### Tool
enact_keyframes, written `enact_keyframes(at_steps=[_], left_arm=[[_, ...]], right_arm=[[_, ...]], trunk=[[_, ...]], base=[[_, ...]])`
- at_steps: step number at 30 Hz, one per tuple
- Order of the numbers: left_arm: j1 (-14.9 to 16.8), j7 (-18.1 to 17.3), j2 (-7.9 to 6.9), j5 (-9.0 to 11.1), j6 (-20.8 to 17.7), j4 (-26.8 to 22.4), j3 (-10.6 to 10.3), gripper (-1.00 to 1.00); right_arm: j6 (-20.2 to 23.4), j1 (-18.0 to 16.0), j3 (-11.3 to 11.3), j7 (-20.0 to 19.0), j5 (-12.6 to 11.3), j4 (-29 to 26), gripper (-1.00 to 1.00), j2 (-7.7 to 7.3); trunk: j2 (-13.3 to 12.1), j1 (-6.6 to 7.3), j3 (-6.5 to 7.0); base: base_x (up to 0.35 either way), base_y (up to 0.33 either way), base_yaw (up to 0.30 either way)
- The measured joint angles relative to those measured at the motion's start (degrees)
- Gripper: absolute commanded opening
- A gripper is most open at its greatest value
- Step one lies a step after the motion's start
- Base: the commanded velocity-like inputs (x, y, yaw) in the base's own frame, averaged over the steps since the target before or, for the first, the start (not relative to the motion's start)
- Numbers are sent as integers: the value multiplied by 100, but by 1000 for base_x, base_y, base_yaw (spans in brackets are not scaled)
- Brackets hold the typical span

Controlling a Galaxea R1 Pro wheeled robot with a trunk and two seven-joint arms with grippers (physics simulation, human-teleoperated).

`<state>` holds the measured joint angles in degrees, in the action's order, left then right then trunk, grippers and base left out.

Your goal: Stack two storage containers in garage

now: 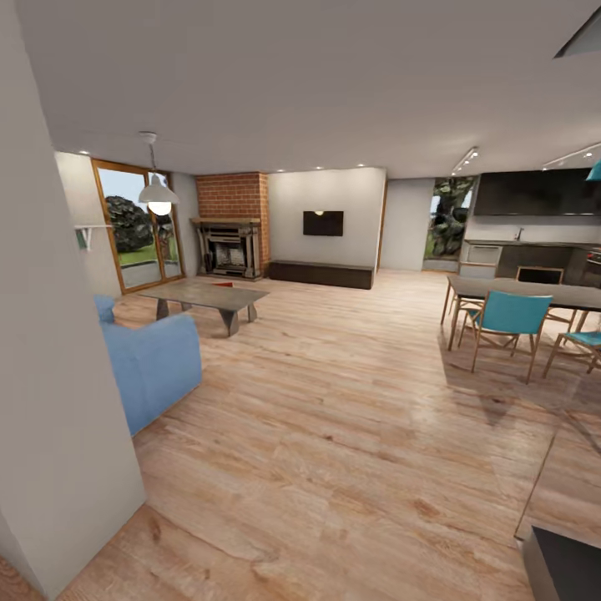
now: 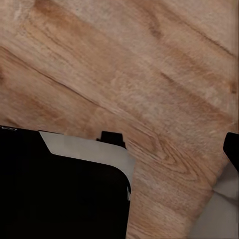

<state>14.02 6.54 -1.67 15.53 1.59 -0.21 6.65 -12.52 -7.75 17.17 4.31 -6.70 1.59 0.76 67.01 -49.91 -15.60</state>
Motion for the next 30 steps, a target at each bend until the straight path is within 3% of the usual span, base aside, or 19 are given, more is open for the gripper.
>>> enact_keyframes(at_steps=[9,16,30], left_arm=[[0,0,4,3,-2,0,-1,100],[1,-6,212,-27,-6,11,-15,100],[1,-13,193,-34,-6,7,-15,100]], right_arm=[[0,0,0,12,0,0,100,0],[16,0,-9,18,-21,2,100,-9],[37,0,-10,-4,-26,4,100,-9]], trunk=[[0,0,0],[0,0,0],[0,0,0]], base=[[322,0,0],[322,0,0],[322,0,0]])
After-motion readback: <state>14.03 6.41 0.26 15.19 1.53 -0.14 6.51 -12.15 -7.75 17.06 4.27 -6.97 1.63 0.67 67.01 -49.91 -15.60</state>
